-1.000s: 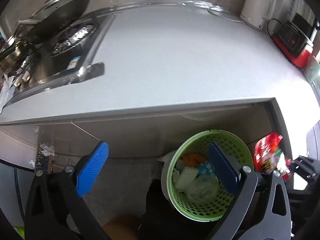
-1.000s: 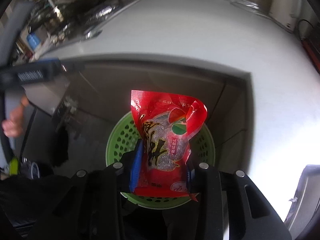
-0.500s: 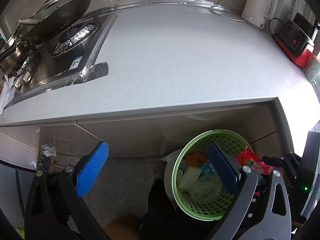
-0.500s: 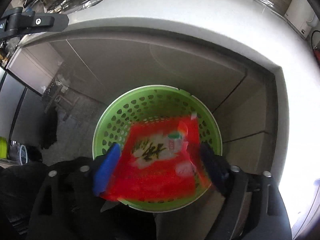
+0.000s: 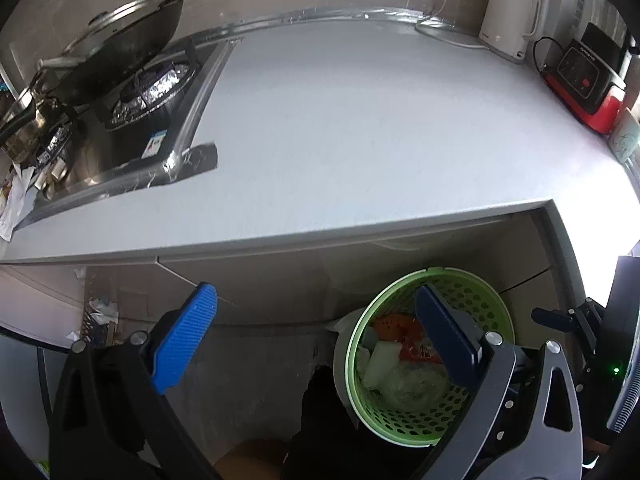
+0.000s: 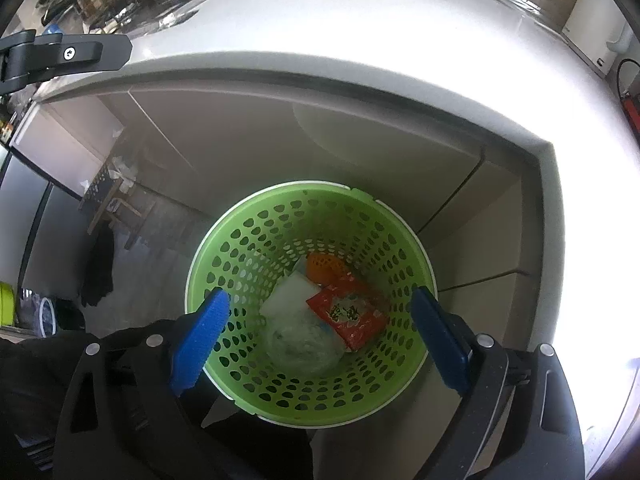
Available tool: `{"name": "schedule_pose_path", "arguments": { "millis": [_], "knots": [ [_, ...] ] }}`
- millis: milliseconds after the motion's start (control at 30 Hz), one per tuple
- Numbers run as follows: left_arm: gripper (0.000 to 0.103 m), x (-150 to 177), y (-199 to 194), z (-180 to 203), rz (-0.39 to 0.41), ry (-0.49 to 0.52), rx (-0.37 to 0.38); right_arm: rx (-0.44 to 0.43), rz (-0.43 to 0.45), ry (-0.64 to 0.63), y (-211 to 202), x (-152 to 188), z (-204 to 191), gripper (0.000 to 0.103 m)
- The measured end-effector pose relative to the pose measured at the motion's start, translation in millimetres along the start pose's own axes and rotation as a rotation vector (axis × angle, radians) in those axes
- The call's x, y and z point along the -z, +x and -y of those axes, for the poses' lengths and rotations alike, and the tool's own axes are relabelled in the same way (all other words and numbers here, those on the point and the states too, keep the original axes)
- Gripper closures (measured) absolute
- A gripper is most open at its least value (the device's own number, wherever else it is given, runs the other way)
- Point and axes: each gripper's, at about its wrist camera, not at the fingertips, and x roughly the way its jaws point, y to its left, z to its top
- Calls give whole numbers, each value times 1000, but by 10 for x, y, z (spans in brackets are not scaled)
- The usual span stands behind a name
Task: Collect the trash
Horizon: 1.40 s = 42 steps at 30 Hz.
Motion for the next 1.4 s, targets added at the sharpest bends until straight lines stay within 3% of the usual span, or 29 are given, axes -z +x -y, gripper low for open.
{"name": "schedule_pose_path", "arguments": {
  "millis": [100,167,433,733,900,1133,1400],
  "knots": [
    [8,-63,-77,43,23,5,3,7,24,8,-114,-32,26,11],
    [8,-118,-143,90,39,7,9,27,43,14,-206,-69,50,5],
    [8,-414,-402,350,110,41,28,99,178,66,-763,-318,309,2],
    [8,-1000,-917,654,268,28,5,210,347,123,-1465,-672,731,2],
    [8,-1286,-1250,726,342,6,-70,204,488,113,-1952,-847,821,2],
    [8,-1505,-1761,752,441,-80,-84,177,668,74,-2612,-1066,853,2],
    [8,-1611,-2287,802,549,-144,-126,170,811,7,-3224,-1136,790,2]
  ]
}}
